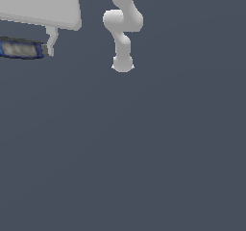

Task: Pick up the object and move it to a goal position.

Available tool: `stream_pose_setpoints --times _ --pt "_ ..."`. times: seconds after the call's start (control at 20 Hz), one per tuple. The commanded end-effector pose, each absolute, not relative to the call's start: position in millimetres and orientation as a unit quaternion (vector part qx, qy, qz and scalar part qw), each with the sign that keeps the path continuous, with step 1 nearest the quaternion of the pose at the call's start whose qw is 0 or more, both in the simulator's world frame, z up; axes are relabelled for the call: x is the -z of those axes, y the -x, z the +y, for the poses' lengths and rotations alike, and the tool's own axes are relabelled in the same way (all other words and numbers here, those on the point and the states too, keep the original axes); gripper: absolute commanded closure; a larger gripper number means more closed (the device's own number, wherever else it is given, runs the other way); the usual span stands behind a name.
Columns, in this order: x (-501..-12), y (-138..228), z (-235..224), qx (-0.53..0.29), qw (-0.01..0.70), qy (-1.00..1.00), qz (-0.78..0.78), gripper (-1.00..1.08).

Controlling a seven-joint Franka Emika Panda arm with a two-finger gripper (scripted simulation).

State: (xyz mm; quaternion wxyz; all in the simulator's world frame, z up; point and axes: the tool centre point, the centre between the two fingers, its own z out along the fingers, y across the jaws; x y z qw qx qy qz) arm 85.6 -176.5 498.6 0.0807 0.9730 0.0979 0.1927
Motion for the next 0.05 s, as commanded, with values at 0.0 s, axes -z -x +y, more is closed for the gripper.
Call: stream_pose_setpoints --times 0.0 --pt "-496.4 -86.3 -175.8 -0.192 0.08 -0.973 0.099 1.08"
